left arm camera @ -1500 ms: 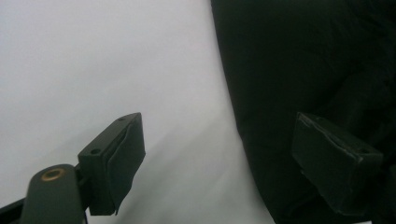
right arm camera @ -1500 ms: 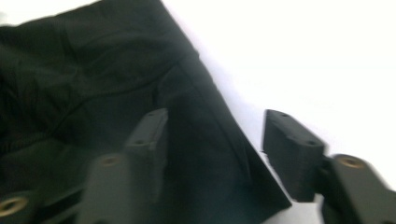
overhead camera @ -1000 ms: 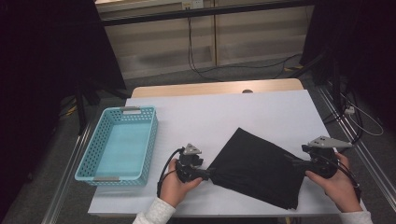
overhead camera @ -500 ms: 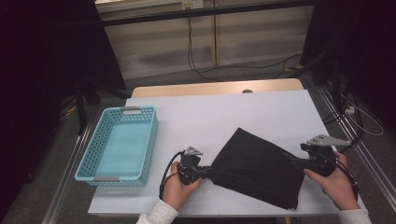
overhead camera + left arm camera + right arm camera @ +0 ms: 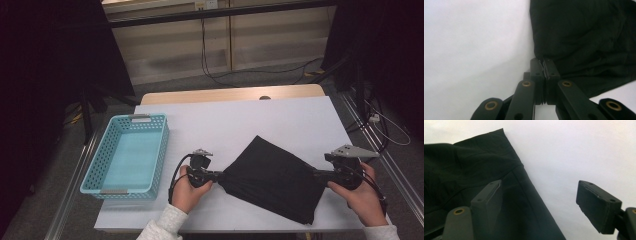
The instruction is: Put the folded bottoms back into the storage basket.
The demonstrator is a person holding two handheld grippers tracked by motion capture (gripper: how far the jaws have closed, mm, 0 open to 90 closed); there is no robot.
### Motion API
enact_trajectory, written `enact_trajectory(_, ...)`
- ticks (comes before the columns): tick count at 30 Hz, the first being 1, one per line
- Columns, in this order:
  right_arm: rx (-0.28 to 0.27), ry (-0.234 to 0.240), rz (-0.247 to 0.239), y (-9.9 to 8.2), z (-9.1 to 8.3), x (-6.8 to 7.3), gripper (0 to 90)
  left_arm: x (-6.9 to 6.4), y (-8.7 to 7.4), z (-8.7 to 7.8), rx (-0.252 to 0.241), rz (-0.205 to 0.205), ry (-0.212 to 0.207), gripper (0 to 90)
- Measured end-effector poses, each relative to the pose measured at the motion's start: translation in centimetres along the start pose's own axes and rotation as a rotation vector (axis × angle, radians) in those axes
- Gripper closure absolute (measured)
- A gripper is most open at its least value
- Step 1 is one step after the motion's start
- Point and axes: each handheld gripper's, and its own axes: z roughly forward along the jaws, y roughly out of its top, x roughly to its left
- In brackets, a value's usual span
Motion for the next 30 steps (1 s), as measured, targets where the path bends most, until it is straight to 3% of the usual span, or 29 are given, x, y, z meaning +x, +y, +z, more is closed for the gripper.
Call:
enact_trajectory(10,-0.007,-0.011,-0.003,-0.3,0.3,0.6,15.2,1.8,2.3,-0.5,-0.014,-0.001,0.061,87.9)
enact_trajectory(17,0.013,0.010,-0.010,-1.5,1.4,1.8,14.2,3.0,2.6,-0.6,-0.011,-0.013,0.080,87.9)
enact_trajectory(25,0.056,0.049,0.029,-3.0,1.9,2.6,16.2,3.5,2.6,-0.8,-0.016,-0.018,0.083,87.9)
enact_trajectory(30,0.088,0.040,-0.004,-3.1,2.2,3.1,20.6,3.5,2.8,-0.8,-0.013,-0.015,0.084,87.9)
